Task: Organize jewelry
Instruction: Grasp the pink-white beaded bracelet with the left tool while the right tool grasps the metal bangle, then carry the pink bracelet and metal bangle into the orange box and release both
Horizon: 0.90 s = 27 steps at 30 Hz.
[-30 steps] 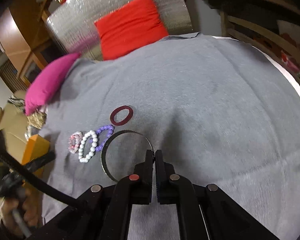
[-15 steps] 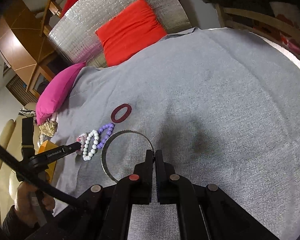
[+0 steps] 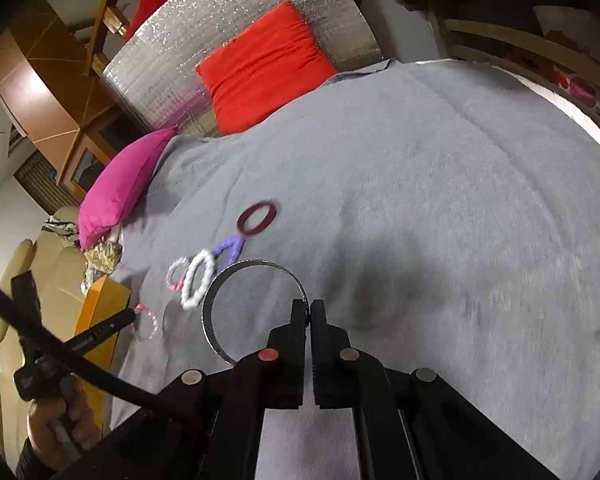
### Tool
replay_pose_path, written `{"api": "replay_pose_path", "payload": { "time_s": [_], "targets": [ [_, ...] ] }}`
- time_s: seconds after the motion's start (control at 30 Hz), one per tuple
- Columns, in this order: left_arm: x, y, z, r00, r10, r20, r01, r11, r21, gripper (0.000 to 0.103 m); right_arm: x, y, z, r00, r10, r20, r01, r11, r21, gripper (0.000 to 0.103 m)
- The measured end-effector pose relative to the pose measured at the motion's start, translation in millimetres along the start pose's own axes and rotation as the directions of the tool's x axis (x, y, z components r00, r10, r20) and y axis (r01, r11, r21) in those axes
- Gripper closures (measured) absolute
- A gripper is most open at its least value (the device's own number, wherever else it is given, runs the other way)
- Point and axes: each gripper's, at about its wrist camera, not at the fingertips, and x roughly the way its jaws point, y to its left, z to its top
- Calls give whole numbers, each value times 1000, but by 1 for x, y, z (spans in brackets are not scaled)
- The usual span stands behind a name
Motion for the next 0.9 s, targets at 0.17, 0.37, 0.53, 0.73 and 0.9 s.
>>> {"api": "replay_pose_path", "payload": {
  "time_s": [0.17,0.37,0.53,0.73,0.9],
  "targets": [
    [-25,11,-29,1000,-19,4,20,1000,-25,96,-20,14,-18,1000,-12,-9,12,1000,-11,101],
    [-58,15,-56,999,-13,42,15,999,-35,96,-43,34,-34,999,-43,-17,41,997,-63,101],
    [-81,12,-71,998,-9,62,11,999,-30,96,-50,44,-48,996,-81,-36,76,992,-102,101],
    [-100,8,-80,996,-12,87,15,999,-35,96,-55,56,-65,993,-109,-56,99,984,-146,101],
    [-113,10,-82,993,-40,110,44,998,-40,96,-58,65,-72,992,-111,-61,100,982,-162,101]
  ]
}}
